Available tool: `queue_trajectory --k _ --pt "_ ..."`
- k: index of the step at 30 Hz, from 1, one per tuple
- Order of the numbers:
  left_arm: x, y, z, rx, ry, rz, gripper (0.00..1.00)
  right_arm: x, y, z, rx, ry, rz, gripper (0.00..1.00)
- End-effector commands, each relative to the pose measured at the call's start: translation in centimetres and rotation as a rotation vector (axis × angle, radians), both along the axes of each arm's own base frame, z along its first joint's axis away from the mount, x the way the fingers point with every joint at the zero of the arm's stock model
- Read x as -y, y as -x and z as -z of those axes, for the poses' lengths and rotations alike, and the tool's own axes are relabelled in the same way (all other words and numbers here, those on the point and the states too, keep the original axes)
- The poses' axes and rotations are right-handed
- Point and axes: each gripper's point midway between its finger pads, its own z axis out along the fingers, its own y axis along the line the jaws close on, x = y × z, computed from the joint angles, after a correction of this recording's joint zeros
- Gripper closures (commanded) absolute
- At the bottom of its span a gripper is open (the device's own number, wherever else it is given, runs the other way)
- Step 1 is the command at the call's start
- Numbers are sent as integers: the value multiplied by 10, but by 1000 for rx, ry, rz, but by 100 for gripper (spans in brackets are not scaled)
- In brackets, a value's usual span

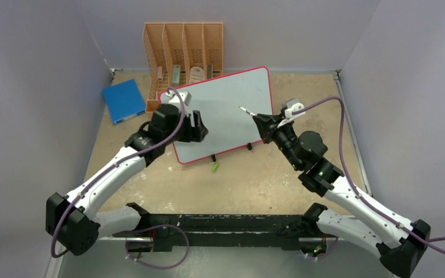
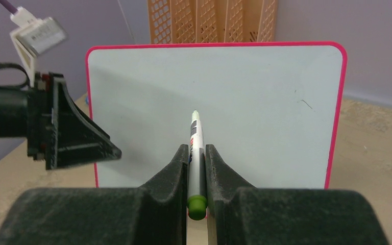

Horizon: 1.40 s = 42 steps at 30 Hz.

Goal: Write a sentence on the whiteboard
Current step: Hold the whiteboard on the whiteboard stand.

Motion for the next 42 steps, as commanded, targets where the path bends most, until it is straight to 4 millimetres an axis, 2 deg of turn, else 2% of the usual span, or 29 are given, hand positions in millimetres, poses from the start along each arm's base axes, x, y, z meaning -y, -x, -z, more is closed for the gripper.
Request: queue_trajectory --k 1,7,15,20,24,29,35,42 --pt "-24 -16 -42 96 46 70 33 0 -5 -33 97 -33 17 100" --pt "-79 -44 -58 127 170 34 36 -12 -12 -29 100 -9 -11 100" --pt "-124 -53 -74 186 257 35 39 -29 -20 -22 102 18 -51 100" --pt "-146 -63 -61 181 286 34 41 -40 -22 -18 108 19 -87 100" --pt "-145 -64 -47 130 410 144 45 -47 -22 -18 121 21 -116 100" --pt "-140 -71 -41 140 443 241 47 -52 -22 -20 135 25 -136 100" --pt "-135 -72 -35 143 486 334 49 -56 -21 -20 143 23 -157 100" --pt "-130 -71 -33 149 536 447 62 -63 -23 -19 146 25 -177 100"
